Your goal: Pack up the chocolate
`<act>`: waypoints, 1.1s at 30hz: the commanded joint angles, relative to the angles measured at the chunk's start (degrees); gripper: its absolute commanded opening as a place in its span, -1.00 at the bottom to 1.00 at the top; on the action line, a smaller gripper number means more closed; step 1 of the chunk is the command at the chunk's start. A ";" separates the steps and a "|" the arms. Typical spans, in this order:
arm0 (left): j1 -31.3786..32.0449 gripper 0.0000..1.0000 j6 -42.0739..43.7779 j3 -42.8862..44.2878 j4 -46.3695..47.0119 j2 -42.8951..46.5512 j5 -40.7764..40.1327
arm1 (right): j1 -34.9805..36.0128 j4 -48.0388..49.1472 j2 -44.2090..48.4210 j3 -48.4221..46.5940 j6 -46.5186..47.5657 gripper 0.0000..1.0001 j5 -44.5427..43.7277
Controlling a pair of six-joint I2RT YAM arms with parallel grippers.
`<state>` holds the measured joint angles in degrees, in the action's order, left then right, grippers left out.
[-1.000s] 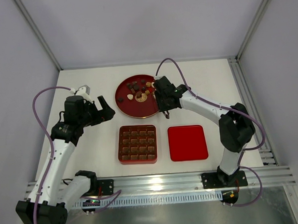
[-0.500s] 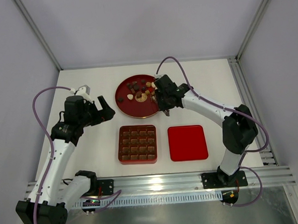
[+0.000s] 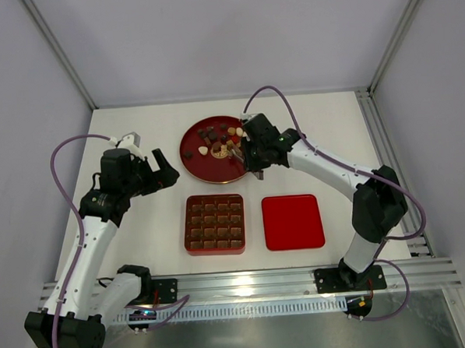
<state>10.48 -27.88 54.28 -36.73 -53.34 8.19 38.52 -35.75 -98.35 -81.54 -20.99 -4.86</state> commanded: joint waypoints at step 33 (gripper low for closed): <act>-0.02 0.99 1.07 0.21 -0.89 0.96 -4.58 | 12.27 -4.59 16.16 0.15 -3.79 -0.40 8.03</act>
<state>10.48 -27.83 54.28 -37.23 -53.34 4.93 48.82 -40.49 -84.73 -81.87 -23.51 2.72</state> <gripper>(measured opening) 0.996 0.332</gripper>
